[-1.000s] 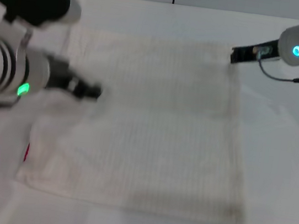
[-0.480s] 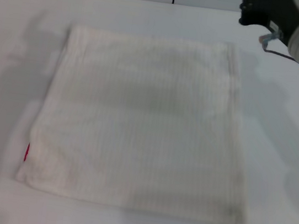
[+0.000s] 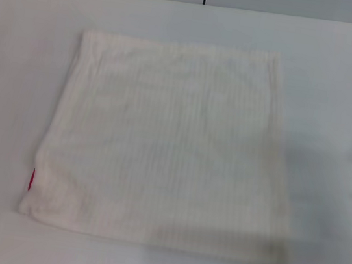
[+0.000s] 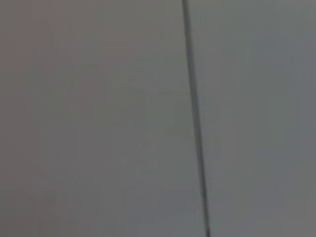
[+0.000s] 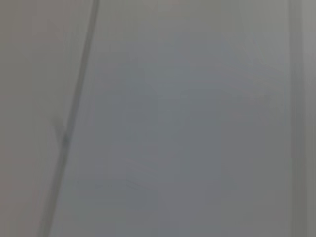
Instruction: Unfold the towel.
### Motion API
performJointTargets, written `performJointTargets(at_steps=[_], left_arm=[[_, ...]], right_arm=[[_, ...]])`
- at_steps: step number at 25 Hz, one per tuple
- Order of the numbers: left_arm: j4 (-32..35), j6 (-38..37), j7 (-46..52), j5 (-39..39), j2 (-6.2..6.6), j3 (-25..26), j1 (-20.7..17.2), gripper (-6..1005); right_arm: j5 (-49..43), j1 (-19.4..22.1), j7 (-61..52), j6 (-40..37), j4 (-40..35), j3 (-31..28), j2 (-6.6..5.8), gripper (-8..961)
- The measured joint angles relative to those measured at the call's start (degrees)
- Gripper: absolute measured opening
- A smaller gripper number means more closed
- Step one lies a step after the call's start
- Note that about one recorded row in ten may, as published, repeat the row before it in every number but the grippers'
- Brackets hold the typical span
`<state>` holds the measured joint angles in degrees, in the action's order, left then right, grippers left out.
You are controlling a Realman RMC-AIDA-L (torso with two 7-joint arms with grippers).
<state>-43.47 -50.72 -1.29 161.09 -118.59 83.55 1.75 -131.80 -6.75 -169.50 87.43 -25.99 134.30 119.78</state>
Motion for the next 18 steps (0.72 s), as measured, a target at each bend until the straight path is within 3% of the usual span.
performJointTargets(at_steps=[1,2,4,10,18], left_arm=[[6.4,-4.4,0.5,-2.4,0.01,0.0,1.8,811],[6.4,-4.4,0.5,-2.4,0.01,0.0,1.8,811],[13.8,-8.1,1.5,-4.1,0.01,0.0,4.5,811],[19.6,-9.1,2.3,-4.3,-0.11,-0.1,6.7,811],[20.6,-9.3,2.3,-4.3,-0.15,-0.6,6.3,811]], right_arm=[[4.4,0.1,-0.1,5.8,4.6,1.4,-0.01,106],[4.4,0.1,-0.1,5.8,4.6,1.4,-0.01,107],[7.8,0.6,-0.1,7.1,6.1,1.3,0.04,108],[9.2,0.5,0.3,3.3,5.6,1.8,0.07,111],[9.0,0.1,0.8,0.0,4.8,2.1,-0.03,407]])
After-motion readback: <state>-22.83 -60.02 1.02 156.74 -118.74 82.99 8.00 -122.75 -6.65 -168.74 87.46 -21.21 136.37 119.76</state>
